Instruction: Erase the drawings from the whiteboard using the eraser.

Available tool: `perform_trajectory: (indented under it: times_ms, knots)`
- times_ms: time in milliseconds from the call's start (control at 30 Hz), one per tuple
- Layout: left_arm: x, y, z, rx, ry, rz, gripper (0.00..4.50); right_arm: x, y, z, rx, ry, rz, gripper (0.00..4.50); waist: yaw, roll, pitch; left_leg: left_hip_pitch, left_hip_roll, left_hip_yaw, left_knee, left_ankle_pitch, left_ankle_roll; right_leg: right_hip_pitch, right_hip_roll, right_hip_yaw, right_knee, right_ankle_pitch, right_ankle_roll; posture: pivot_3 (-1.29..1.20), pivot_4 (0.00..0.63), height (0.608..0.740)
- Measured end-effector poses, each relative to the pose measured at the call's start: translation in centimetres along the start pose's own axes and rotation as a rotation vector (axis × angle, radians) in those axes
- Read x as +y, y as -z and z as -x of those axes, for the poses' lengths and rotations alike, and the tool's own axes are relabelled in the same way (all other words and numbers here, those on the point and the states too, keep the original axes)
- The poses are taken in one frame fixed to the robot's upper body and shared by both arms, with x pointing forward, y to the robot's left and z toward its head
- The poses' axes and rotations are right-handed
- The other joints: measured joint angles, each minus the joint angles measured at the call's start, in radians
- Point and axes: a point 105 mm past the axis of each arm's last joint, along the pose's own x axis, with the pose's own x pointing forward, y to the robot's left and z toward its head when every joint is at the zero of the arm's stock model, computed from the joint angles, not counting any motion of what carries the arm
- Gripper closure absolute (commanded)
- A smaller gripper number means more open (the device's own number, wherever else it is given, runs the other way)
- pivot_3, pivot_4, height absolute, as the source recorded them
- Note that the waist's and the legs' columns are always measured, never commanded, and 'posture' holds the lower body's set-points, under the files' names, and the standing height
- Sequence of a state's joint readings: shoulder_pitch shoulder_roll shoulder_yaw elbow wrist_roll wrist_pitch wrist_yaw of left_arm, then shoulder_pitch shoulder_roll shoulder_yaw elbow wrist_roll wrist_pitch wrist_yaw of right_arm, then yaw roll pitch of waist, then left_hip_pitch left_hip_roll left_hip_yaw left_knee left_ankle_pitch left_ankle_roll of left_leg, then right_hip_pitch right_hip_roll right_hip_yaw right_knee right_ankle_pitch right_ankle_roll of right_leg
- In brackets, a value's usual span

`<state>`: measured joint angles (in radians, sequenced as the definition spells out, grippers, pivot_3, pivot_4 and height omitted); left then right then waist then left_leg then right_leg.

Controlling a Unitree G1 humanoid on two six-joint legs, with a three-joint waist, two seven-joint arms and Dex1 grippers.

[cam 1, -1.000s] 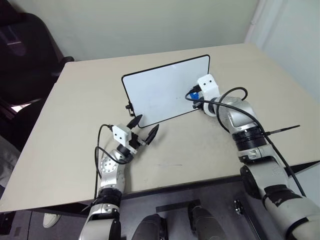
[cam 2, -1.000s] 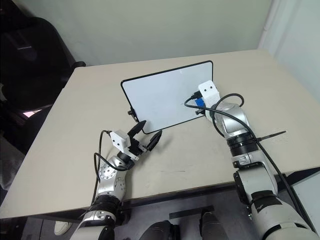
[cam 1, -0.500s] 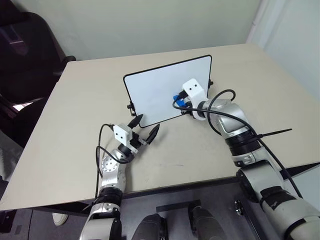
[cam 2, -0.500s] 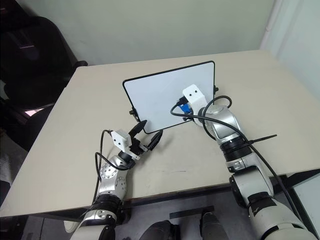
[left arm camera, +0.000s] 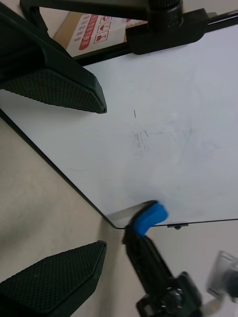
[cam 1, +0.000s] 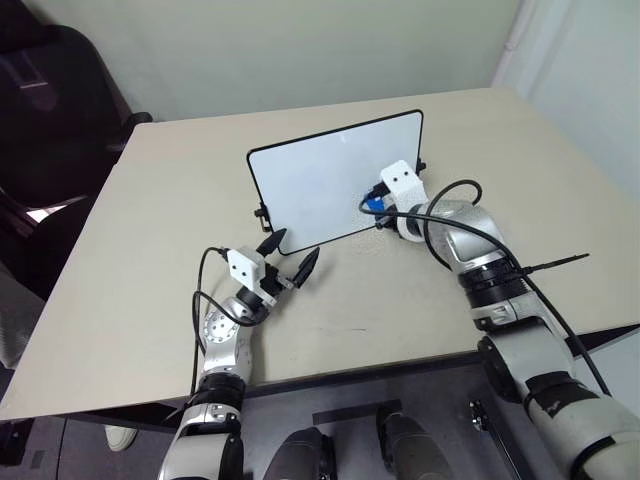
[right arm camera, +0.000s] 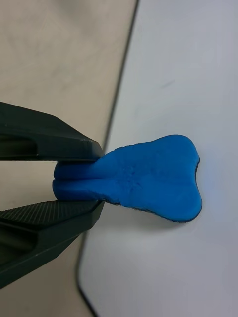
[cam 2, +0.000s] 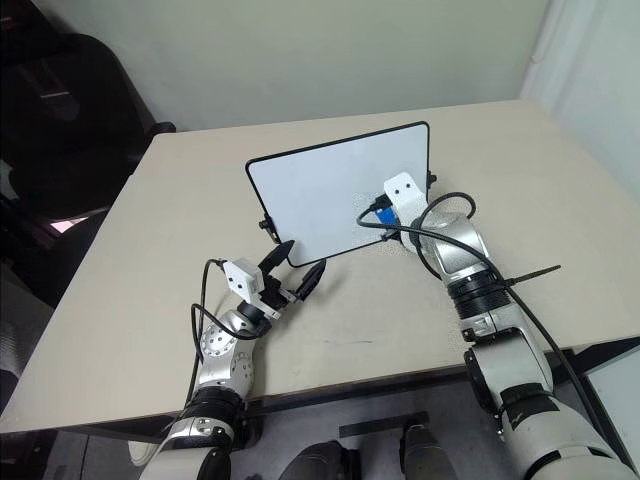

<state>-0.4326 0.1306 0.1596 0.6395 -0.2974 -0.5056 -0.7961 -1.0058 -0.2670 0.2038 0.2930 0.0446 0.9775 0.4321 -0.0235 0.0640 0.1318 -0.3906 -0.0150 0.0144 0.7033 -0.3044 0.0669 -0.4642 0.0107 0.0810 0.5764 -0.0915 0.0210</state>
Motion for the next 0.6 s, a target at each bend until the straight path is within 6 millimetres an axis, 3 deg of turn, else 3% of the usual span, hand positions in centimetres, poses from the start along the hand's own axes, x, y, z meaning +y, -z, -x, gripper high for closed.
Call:
perform_trajectory:
  times_ms: [133,233,600]
  knots:
    - [0.0,0.0,-0.1,-0.001,0.001,0.000,0.00,2.0,-2.9,0.8,-0.096,-0.064,0.027,3.48,0.001,0.000,0.000,0.000,0.000,0.000,0.000,0.000,0.000,0.000,0.000,0.000,0.000,0.000,0.000,0.00,0.150,0.726]
    - [-0.1,-0.1,-0.2,-0.005,0.003,0.000,0.00,2.4,-3.9,1.1,-0.128,-0.080,0.038,3.48,0.005,0.000,0.000,0.000,0.000,0.000,0.000,0.000,0.000,0.000,0.000,0.000,-0.001,0.000,0.001,0.00,0.150,0.726]
    - [0.0,-0.1,-0.2,-0.010,0.001,-0.004,0.00,0.8,-0.6,-0.2,-0.003,-0.047,-0.018,3.48,0.007,0.000,0.000,0.000,0.000,0.000,0.000,0.001,0.000,0.000,0.000,0.000,0.000,0.000,0.000,0.00,0.150,0.726]
